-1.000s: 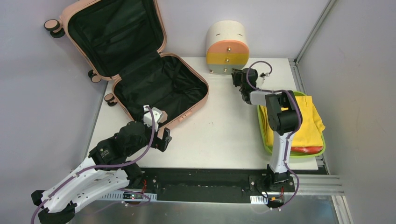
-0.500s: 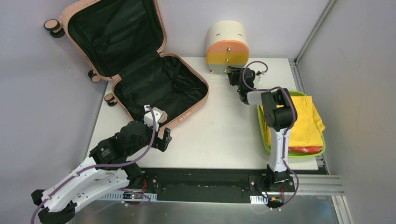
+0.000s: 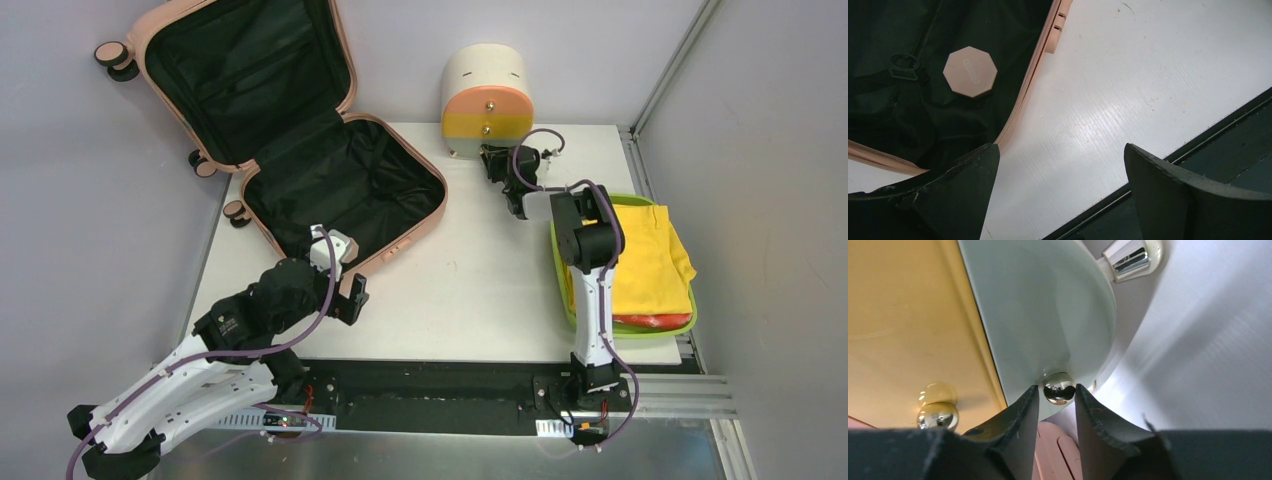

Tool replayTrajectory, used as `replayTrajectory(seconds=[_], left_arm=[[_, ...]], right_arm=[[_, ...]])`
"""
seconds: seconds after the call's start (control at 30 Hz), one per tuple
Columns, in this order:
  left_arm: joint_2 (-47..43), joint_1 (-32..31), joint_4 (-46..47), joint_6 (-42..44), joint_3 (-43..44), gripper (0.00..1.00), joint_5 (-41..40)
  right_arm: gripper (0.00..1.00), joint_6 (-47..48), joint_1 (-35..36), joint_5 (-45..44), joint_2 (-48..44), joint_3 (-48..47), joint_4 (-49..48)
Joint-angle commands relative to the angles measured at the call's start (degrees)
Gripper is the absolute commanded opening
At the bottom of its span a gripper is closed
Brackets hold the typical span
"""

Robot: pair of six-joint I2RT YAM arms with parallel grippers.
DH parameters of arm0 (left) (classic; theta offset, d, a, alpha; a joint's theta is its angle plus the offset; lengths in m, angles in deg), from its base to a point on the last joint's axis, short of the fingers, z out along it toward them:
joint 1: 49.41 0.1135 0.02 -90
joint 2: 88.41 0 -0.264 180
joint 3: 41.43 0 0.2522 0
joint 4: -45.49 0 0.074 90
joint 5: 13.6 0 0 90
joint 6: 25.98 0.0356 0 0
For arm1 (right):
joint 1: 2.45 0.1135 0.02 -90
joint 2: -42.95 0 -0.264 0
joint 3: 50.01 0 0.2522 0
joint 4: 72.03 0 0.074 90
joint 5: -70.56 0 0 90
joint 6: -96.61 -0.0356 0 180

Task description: Open, take out, and arrange the luggage

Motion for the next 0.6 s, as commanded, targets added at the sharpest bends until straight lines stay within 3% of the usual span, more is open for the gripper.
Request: replayTrajectory(seconds=[0.0,0.17,0.57], left_arm=[[0.41,-0.43,0.68,0.06,-0.23,0.99,-0.58],[0.5,-0.43,0.7,0.07,-0.14,0.99,-0.85],[0.15,-0.43,0.63,1.03,-0.01,0.99,-3.79]], right_arm=[[0.31,1.49,0.25,-0.34,0.31,-1.34,-2.85],[0.12,1.46,0.19,0.32,-1.12,0.45,-3.72],[0.09,3.25,1.27,0.5,-13.74,18.08,-4.71]])
